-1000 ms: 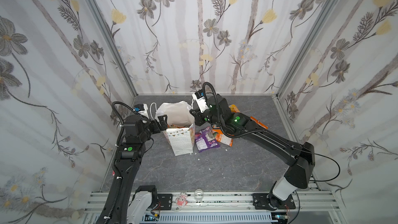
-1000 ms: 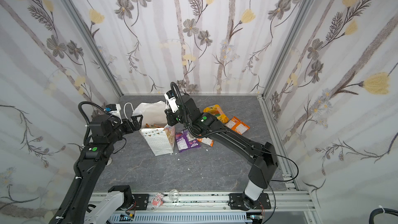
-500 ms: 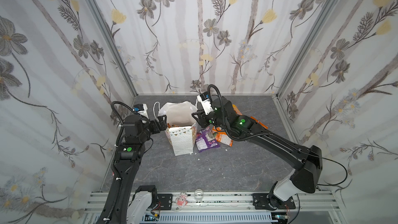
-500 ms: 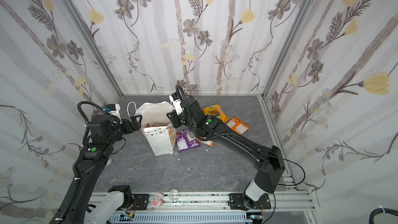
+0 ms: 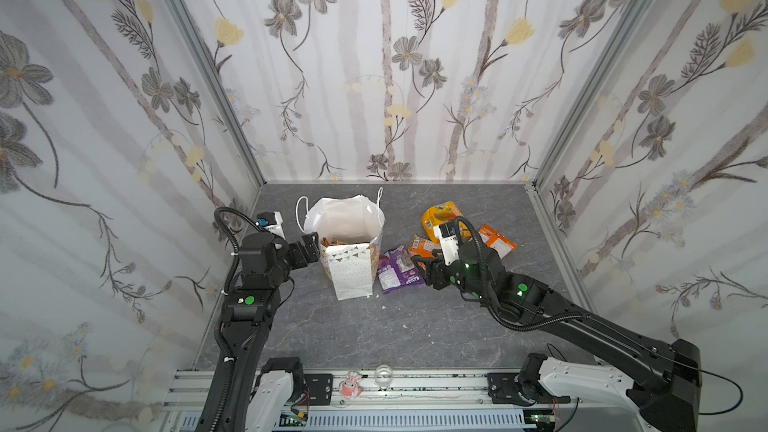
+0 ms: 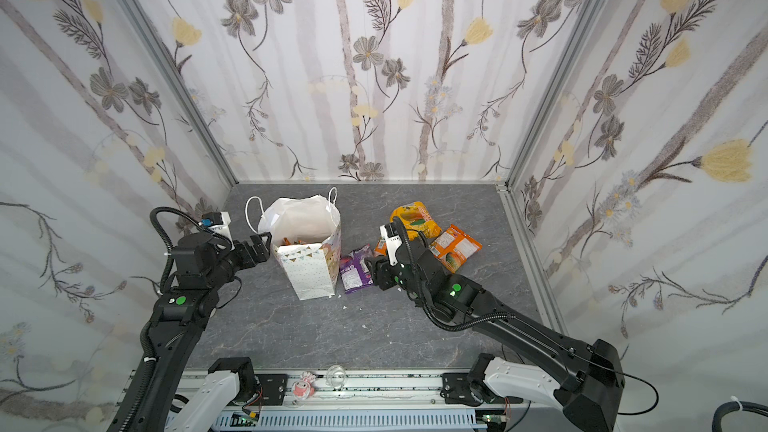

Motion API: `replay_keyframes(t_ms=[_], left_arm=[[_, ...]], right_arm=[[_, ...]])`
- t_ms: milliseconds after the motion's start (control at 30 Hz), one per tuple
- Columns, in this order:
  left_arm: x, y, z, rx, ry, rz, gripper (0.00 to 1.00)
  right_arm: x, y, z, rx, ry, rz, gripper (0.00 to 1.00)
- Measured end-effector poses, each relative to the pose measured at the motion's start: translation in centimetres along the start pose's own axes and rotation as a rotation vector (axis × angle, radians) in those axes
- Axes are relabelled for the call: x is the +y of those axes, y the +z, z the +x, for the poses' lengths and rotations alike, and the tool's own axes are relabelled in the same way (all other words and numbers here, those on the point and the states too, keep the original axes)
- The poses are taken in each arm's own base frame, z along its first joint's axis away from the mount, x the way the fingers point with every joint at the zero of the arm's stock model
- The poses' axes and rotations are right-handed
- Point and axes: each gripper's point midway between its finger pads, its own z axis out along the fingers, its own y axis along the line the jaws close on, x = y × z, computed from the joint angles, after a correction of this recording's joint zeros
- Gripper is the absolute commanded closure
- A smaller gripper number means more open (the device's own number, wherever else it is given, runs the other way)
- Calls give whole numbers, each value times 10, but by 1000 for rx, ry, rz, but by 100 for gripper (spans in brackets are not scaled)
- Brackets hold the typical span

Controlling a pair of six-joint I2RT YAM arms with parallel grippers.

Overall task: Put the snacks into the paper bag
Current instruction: 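Withdraw the right gripper from the paper bag back toward the snack pile, then lower the open right gripper toward the purple berries bag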

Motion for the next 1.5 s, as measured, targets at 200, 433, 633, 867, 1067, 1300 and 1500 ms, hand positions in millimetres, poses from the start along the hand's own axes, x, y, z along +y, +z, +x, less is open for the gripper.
replay_keyframes(t_ms=[200, 433, 633, 867, 1067, 1300, 1500], left_arm=[[1, -1, 3, 6, -2, -6, 0], [4, -2, 5, 5, -15, -18, 0], [3, -6, 5, -4, -16, -14, 0], [3, -8, 7, -4, -20, -12, 0], [3, -6, 10, 4, -21, -8, 0], [3, -6, 11, 6, -21, -4, 0], [3, -6, 11, 7, -21, -2, 0]], right_arm=[[-54, 7, 74, 34, 163, 89, 40], [-70, 22, 112, -22, 366, 40, 35], [-65, 42, 123, -3, 454, -9, 31], [-56, 62, 132, 27, 508, -69, 30], [-67, 75, 133, 18, 550, -73, 31], [-71, 89, 134, 31, 573, -94, 32], [-64, 108, 132, 57, 575, -138, 33]])
